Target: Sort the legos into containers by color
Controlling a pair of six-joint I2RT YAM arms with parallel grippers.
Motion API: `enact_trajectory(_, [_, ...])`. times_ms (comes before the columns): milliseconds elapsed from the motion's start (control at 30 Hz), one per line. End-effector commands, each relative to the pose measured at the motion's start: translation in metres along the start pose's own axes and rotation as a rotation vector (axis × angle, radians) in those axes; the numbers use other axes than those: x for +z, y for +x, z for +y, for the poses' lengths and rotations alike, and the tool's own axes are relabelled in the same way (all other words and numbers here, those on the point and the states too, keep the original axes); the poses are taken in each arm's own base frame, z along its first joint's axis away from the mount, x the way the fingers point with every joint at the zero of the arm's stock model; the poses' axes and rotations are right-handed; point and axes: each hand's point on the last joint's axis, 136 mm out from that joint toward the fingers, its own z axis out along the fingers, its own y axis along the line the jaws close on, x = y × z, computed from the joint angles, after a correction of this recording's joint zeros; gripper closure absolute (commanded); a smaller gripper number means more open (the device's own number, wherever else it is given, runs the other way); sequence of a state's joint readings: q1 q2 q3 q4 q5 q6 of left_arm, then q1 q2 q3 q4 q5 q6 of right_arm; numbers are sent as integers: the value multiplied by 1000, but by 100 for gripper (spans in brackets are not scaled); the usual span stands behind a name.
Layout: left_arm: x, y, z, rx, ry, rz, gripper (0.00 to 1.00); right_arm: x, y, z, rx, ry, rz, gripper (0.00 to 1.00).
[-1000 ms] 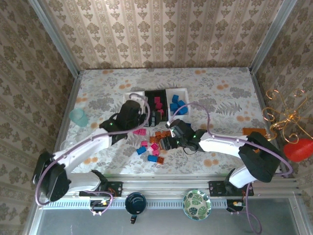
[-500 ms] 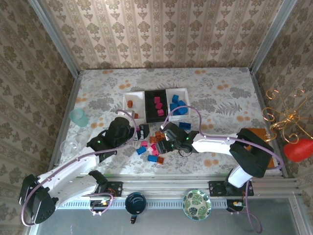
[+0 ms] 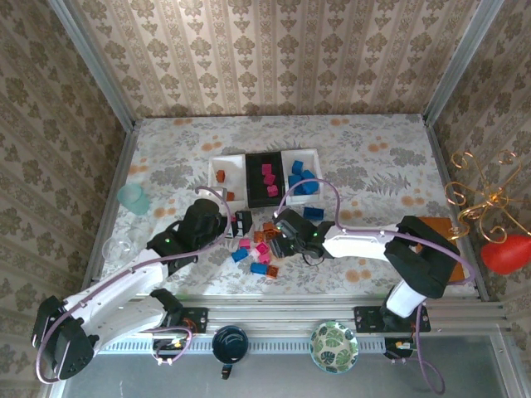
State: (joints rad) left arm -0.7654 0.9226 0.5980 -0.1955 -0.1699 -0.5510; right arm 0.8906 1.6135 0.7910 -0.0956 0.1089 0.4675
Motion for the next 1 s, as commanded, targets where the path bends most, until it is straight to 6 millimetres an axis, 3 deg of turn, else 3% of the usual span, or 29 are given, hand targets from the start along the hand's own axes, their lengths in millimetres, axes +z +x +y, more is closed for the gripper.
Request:
enact_trajectory(0, [0,8,6,-10,-22,11,0,-9,24,-31,13,114,50,47])
enact_trajectory(67, [0,10,8,-12,-25,14,0,-14,21,-28,10,88,35,45])
enact_trajectory(233, [0,8,6,-17,-18,7,0,-24,2,-9,-11,1,-35,27])
enact_trajectory(400, [-2,6,7,-18,-24,-3,0,-10,1,-4,-23,1,-6,26])
enact_trajectory(567, [-5,7,12,-16,-44,-2,0,5,13,-8,-26,35,54,33])
enact_trajectory(733, [-6,10,16,-16,-57,4,0,1,13,-9,-40,31,50,50])
enact_trajectory(833, [-7,10,19,-16,-73,0,0,-12,1,-1,-74,-8,5,60])
enact_trajectory(967, [-12,10,29,-27,-113,-18,0,-44,-33,22,-123,-113,-91,67])
